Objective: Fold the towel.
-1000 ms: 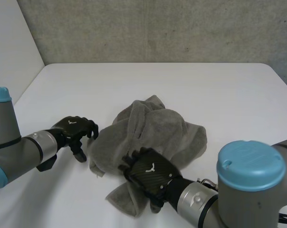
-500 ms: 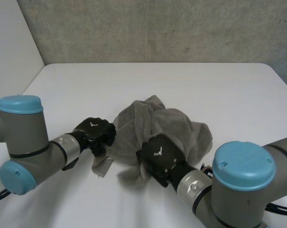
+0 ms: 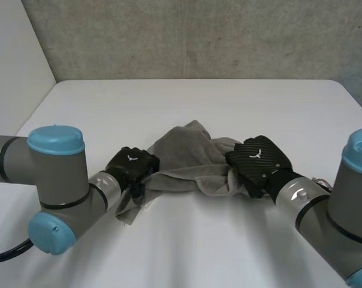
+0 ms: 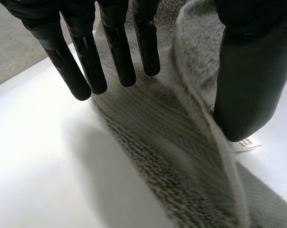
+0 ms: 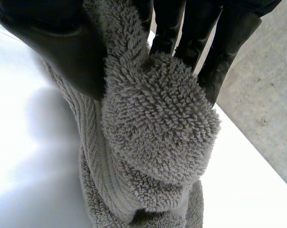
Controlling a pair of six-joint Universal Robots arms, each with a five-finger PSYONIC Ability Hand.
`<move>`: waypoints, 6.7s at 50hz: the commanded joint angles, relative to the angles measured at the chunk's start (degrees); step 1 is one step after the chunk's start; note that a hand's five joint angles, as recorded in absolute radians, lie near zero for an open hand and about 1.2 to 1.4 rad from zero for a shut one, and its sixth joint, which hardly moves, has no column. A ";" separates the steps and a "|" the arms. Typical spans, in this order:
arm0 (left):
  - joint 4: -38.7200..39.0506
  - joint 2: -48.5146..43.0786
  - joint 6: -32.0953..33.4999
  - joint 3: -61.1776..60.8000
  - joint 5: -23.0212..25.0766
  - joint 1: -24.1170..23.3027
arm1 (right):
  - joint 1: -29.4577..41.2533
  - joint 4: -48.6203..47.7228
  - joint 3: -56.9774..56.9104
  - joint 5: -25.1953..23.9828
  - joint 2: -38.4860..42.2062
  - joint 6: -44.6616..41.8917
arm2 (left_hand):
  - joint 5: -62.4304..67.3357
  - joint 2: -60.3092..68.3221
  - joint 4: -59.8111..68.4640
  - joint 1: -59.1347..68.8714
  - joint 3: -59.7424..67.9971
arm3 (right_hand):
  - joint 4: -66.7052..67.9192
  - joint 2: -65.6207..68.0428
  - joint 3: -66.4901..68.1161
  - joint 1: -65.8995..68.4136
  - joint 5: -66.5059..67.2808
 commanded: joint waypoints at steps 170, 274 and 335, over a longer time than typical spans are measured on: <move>6.46 14.62 -13.33 -0.36 -8.47 10.01 | -5.74 -9.20 3.13 8.99 4.32 6.70 | 34.64 44.03 43.75 43.75 44.26 | -8.42 -4.36 -5.72 -6.96 -6.61; 17.62 4.96 -6.48 22.76 -7.16 8.61 | -6.53 -13.50 -31.41 2.30 11.88 -10.00 | 34.64 44.03 43.75 43.75 44.26 | 3.35 7.40 6.05 4.80 5.15; 11.16 2.30 1.11 37.79 -6.98 9.22 | -9.61 -17.12 -46.46 6.51 13.39 -21.08 | 34.64 44.03 43.75 43.75 44.26 | 3.35 7.40 6.05 4.80 5.15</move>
